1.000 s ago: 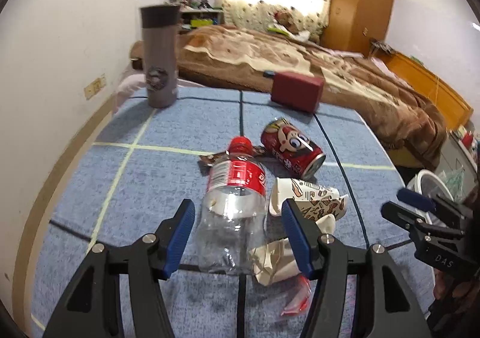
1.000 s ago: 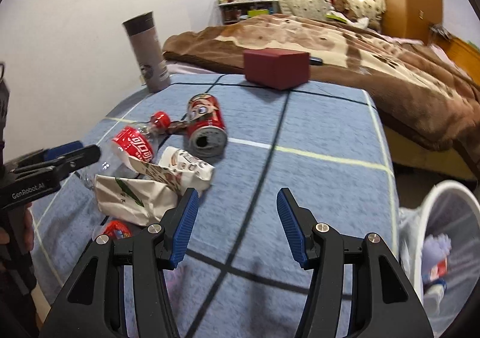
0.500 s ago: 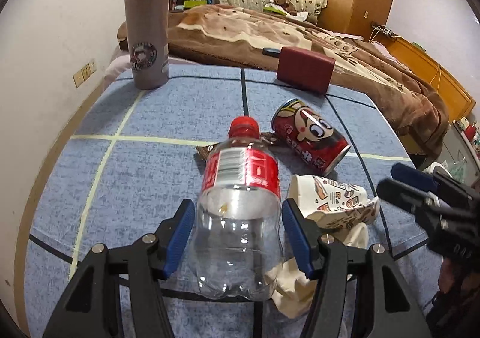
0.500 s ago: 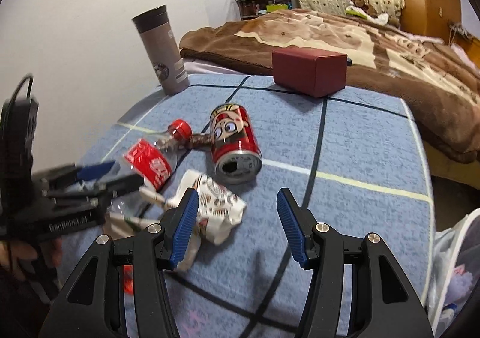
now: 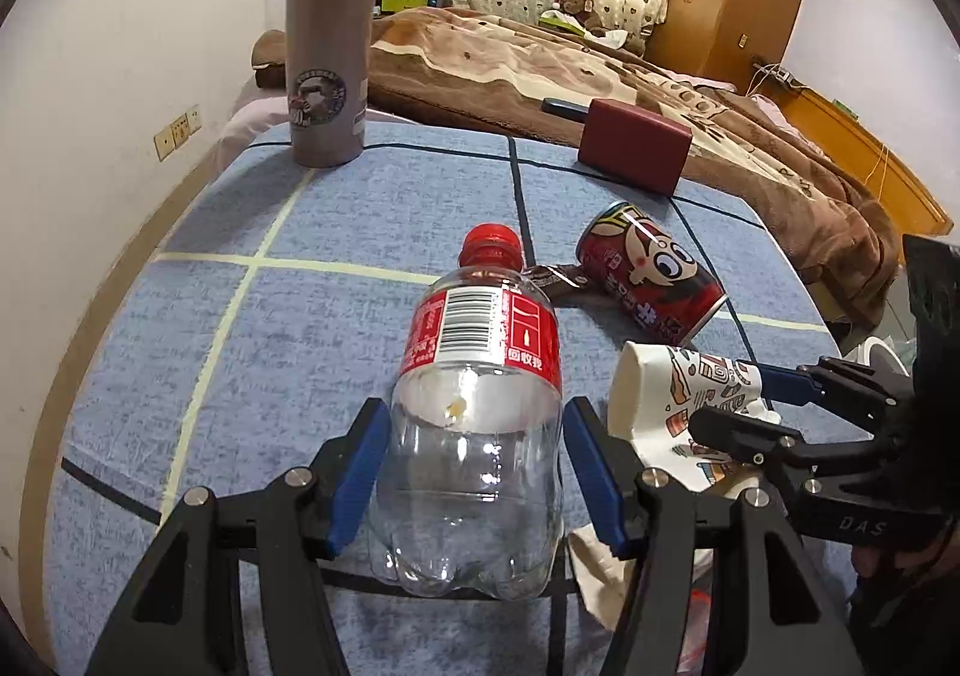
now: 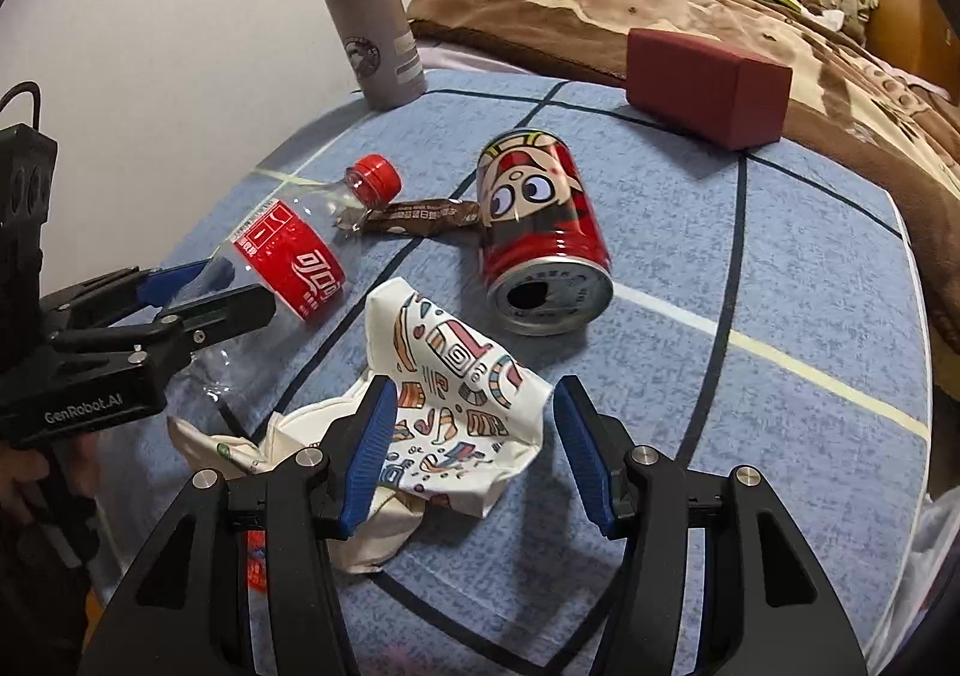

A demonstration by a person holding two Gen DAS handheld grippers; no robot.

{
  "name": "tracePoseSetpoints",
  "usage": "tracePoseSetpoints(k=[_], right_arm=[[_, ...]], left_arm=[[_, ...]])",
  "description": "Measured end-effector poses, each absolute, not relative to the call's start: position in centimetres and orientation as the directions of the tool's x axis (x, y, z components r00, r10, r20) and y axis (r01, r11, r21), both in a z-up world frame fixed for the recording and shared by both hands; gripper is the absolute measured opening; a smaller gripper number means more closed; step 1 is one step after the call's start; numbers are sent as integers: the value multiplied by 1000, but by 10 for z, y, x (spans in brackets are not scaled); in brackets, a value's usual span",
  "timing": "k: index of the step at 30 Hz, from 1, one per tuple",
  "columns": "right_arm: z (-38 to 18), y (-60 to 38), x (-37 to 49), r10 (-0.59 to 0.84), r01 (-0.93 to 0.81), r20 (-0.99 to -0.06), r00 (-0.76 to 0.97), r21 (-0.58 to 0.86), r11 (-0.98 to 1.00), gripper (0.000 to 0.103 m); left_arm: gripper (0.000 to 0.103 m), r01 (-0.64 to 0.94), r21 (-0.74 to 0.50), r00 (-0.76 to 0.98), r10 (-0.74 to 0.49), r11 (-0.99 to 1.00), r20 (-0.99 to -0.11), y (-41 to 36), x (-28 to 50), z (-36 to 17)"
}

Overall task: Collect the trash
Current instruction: 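Grasp the clear plastic bottle with the left tool while the right tool approaches the paper cup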

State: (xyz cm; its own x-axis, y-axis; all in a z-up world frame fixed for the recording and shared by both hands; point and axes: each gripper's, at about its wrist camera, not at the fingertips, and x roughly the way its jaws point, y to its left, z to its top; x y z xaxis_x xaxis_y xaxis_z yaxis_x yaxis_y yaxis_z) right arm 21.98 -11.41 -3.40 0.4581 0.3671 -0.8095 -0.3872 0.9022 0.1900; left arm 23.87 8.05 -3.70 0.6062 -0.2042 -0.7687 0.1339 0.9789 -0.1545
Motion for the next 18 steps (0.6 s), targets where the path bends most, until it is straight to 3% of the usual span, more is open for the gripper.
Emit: tracePoseSetpoints(k=[5,10,16,18], right_arm=[[-38,-121,222,373,-337,-810,452,232,912,56],[-39,-135,214,209,-200,-826,524,119,972,56],[-43,-147,191,255,-81,-832,492,248,965,56],[-41,-140,185,266,-124,-836,479,236,964,56]], left_arm=[[62,121,-165,608,-204,979,-767,86,239,-38],[62,117,-171,612,-207,978,-763,87,238,-39],[62,110,-181,613,-211,977,-762,89,237,-38],[62,110,-183,613,-212,977,-761,89,237,-38]])
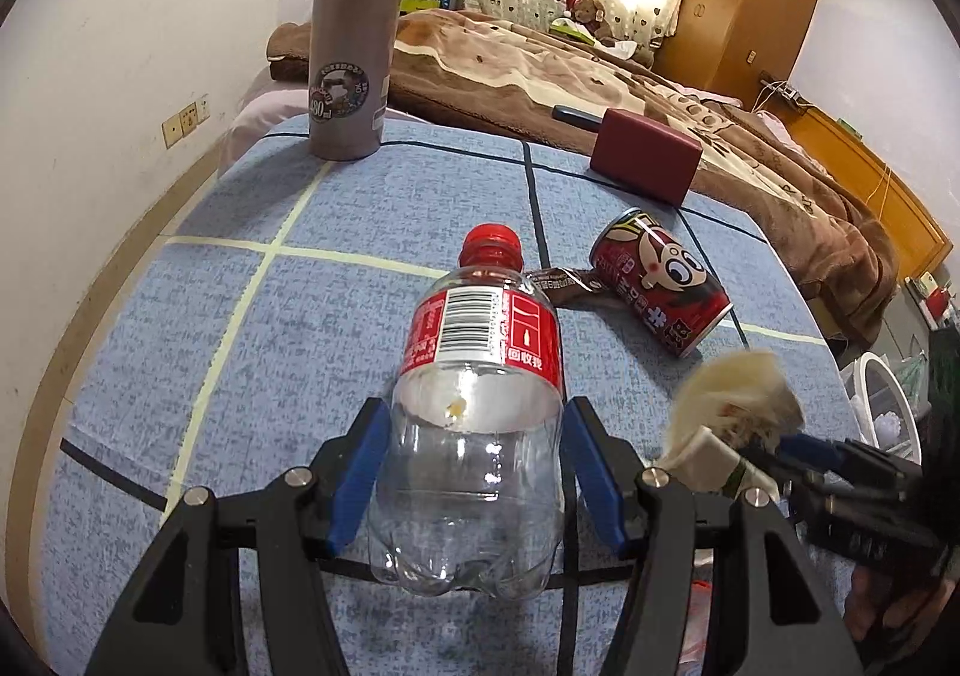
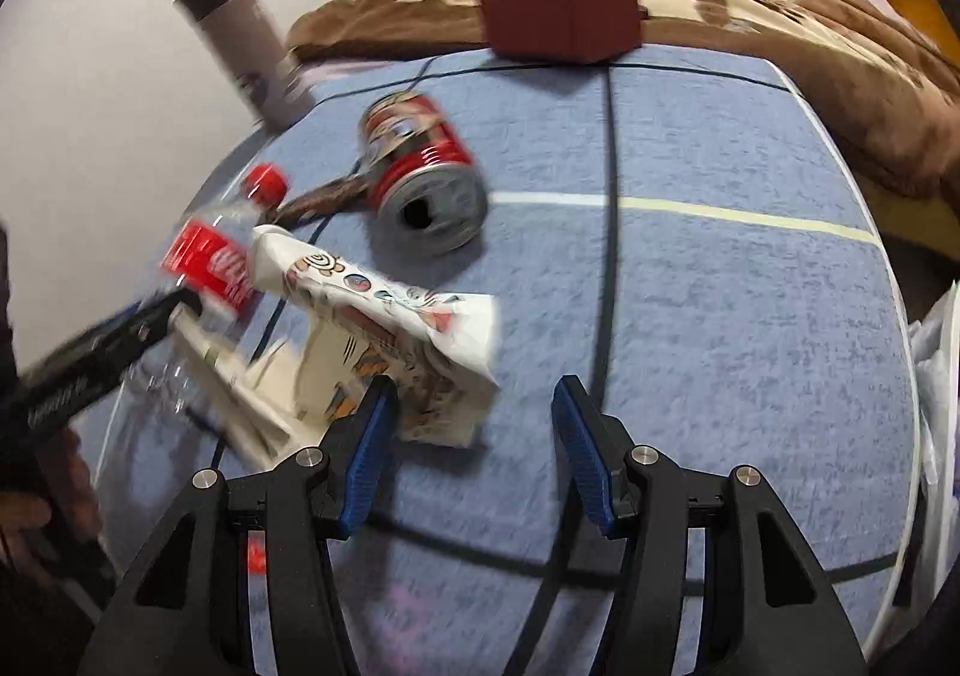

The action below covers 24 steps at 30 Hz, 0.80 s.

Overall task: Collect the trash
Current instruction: 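Grasp the clear plastic bottle with the left tool while the right tool approaches the paper cup, then grasp the patterned paper cup with the right tool while the left tool holds the bottle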

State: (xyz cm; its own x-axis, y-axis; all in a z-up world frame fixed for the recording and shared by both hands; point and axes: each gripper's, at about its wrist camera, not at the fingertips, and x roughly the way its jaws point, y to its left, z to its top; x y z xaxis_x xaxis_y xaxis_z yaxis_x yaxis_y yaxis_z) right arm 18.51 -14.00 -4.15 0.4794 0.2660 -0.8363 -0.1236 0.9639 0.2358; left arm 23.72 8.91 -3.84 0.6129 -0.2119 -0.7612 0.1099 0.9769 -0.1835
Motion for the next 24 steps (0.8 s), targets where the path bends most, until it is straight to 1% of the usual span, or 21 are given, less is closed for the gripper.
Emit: tracePoseSetpoints(k=[2,5,10,12,14,18,19,22,24], right_arm=[[-37,-133,183,280,-188,-832,479,215,958,56],[-25,-128,179,191,-229,-807,560,71,971,56],[-8,-121,191,157,-349,-746,647,-107,931,56],[-3,-124,199,192,-376,-734,652,-93,922,56],[-4,-126,212,271,-424,-752,602,-14,905,56],[-13,-120,228,349,-502,-781,518,54,863,56],[-15,-120,229,354,-507,-793,496,67,859,56],[-24,-116,232,305,-499,-830,468,36,866,56],[-27,-116,233,298,-488,-835,462,41,872,56]], left_arm=[[62,107,-188,612,-214,976,-761,90,237,-38],[62,110,-186,612,-214,976,-761,90,237,-38],[62,110,-191,608,-218,975,-764,91,238,-39],[62,109,-191,608,-217,975,-763,91,238,-39],[63,110,-190,606,-217,976,-765,91,239,-39],[64,109,-191,598,-218,975,-771,90,241,-42],[65,111,-191,597,-219,975,-772,90,241,-42],[65,116,-185,594,-217,976,-774,88,242,-43],[65,118,-186,592,-219,975,-776,88,244,-45]])
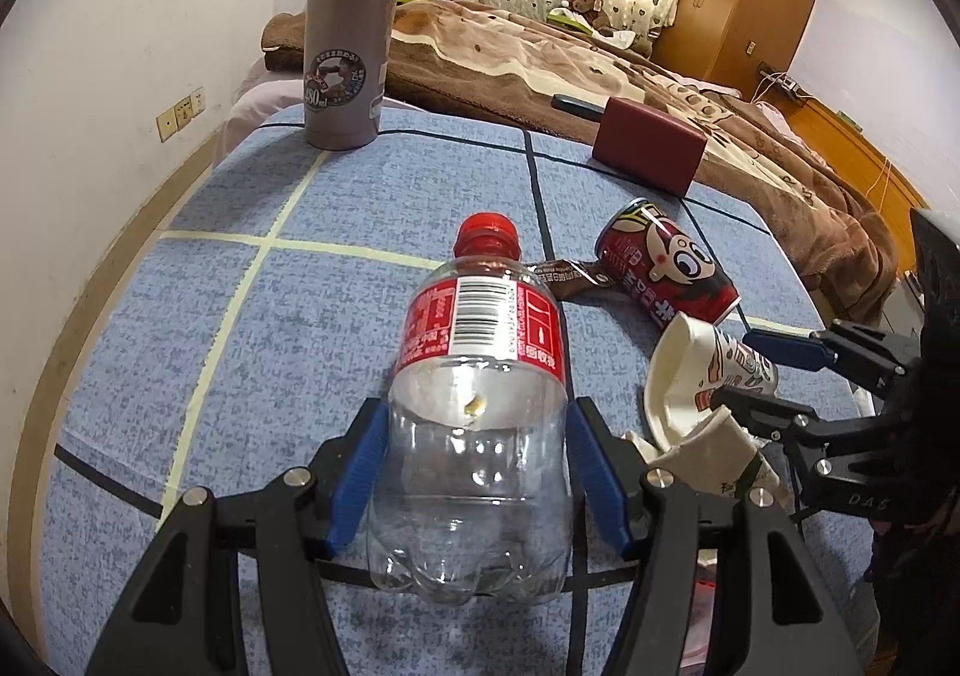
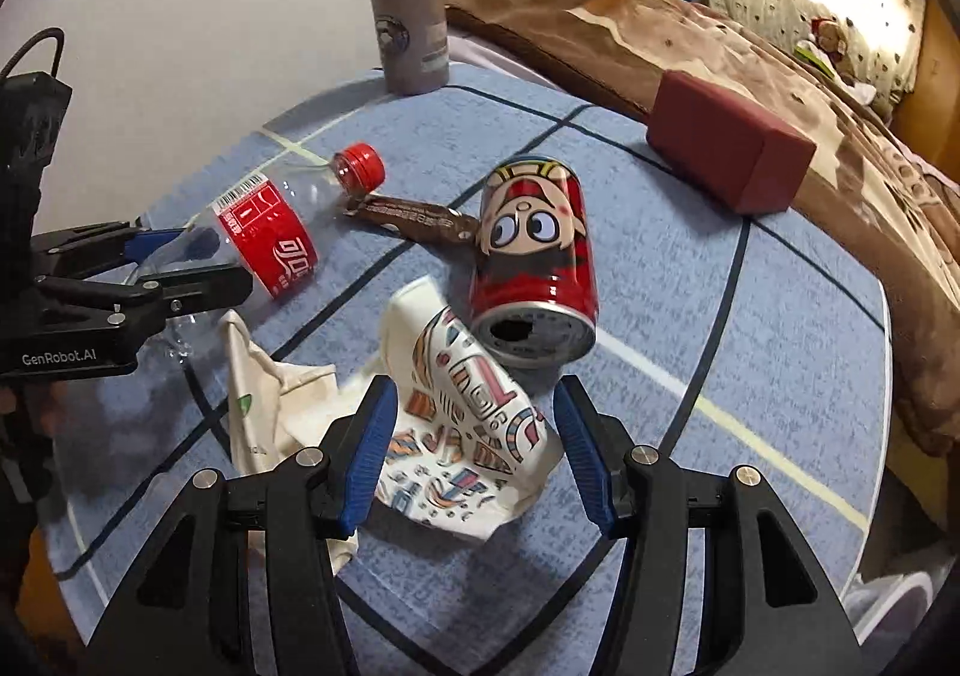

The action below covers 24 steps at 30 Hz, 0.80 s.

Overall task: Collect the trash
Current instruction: 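Grasp the patterned paper cup with the right tool while the left tool holds the bottle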

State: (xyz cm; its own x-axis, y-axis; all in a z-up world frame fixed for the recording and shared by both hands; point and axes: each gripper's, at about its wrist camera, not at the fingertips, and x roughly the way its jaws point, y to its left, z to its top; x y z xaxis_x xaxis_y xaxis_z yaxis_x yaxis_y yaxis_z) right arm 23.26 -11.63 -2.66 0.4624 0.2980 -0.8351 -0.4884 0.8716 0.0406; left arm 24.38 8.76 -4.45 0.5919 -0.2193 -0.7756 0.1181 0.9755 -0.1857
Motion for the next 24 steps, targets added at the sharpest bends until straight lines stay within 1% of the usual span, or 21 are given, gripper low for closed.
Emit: tracePoseSetpoints(k=[1,2,3,4,7,9,12,15,20,24], right_arm=[[-26,-116,230,310,-485,-832,461,56,873,49],[-27,-118,228,320,-478,-828,460,73,875,37],[-27,-119,227,319,-471,-828,461,77,879,32],[-29,-119,226,311,-458,-832,460,78,885,29],[-30,-118,223,312,-446,-829,464,86,891,26],[-28,-118,219,319,-435,-824,468,100,895,23],[-27,-119,213,316,-413,-820,477,108,904,21],[-28,-120,208,292,-384,-824,486,99,918,21],[-25,-126,199,308,-350,-789,531,127,928,21],[-27,-136,198,315,-317,-780,541,158,935,21]], left_arm=[[65,117,-189,591,-221,975,-776,88,244,-45],[65,117,-188,591,-221,975,-776,88,244,-45],[65,119,-185,591,-219,976,-776,87,244,-45],[65,120,-182,591,-217,976,-777,86,244,-46],[64,116,-181,593,-214,977,-776,85,244,-46],[64,108,-196,595,-222,975,-773,86,246,-47],[64,89,-205,598,-217,975,-772,87,247,-46],[64,80,-190,604,-200,978,-772,84,247,-46],[63,71,-189,611,-193,979,-768,84,242,-45],[63,70,-177,628,-181,982,-757,82,232,-40]])
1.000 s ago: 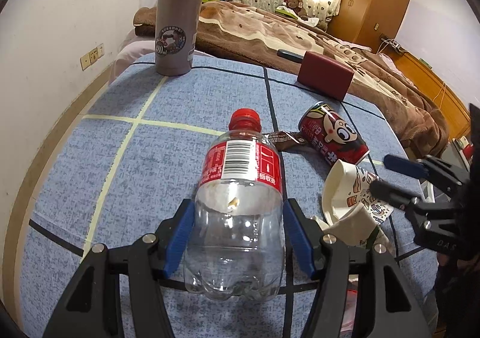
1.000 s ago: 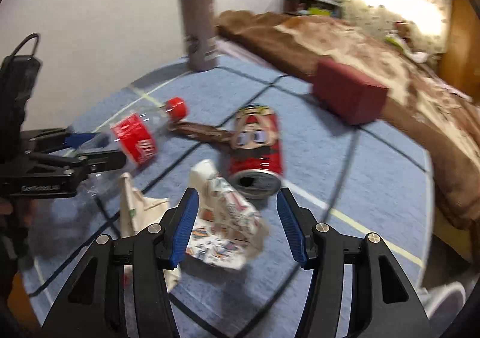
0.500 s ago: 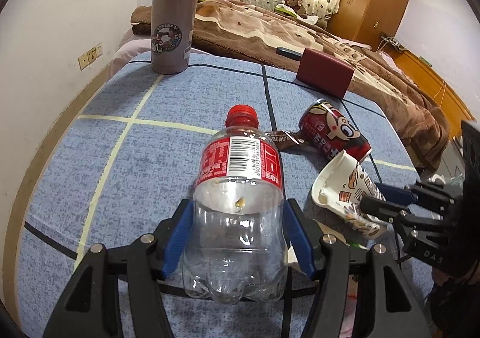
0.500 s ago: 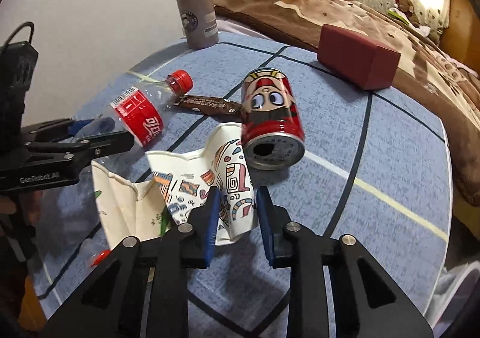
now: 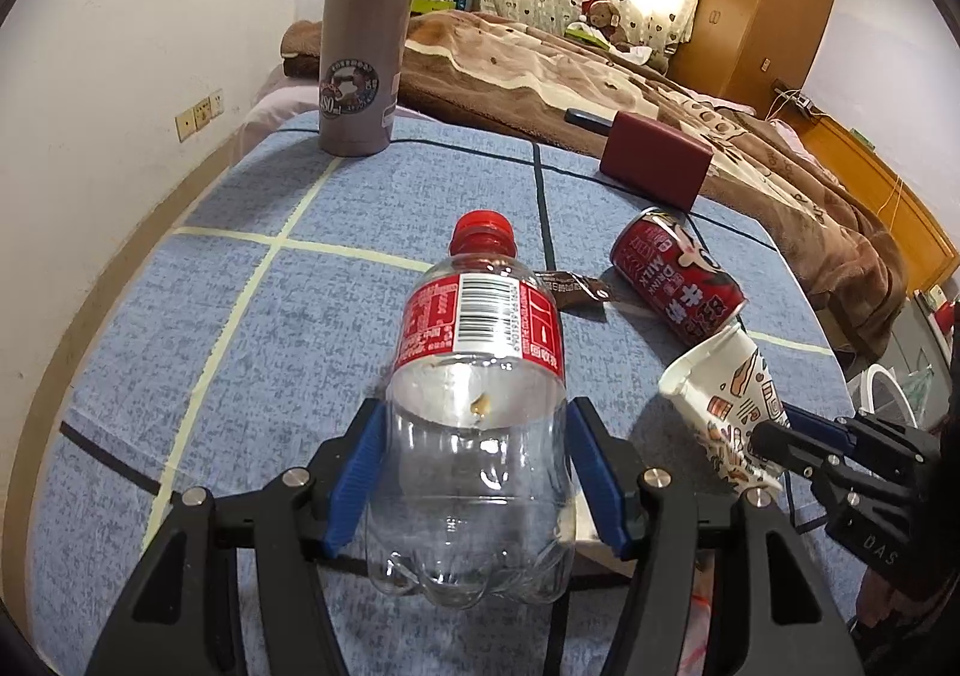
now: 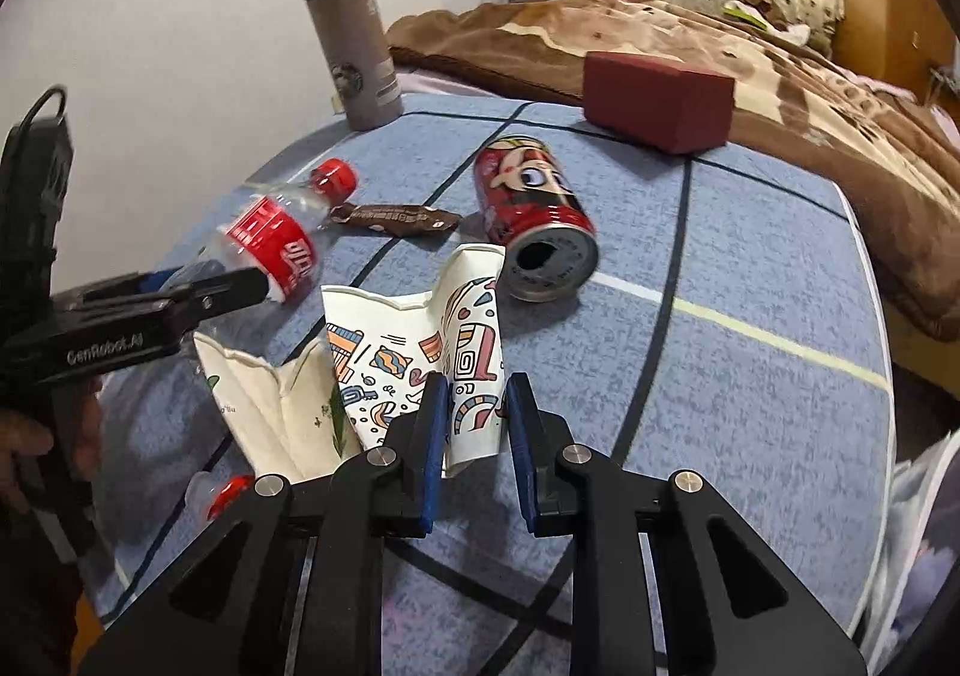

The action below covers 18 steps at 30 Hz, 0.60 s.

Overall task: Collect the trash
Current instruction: 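Grasp the patterned paper cup with the right tool while the left tool holds the bottle, then carry the bottle and paper cup over the white wastebasket with both tools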

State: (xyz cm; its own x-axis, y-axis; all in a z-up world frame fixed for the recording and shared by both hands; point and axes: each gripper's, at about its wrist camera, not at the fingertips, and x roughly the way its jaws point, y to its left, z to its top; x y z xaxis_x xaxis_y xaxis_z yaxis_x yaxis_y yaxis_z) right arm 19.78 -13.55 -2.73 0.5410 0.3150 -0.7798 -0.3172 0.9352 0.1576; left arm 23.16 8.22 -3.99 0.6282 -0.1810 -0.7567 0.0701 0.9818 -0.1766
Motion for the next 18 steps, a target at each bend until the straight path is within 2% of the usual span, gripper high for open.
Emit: tracePoseSetpoints(k=[18], right_arm=[[-9,-180,170,294,-200,-708,642,216,956,21]], left_arm=[[63,154,-162,693,-223,975,-686,44,185,0]])
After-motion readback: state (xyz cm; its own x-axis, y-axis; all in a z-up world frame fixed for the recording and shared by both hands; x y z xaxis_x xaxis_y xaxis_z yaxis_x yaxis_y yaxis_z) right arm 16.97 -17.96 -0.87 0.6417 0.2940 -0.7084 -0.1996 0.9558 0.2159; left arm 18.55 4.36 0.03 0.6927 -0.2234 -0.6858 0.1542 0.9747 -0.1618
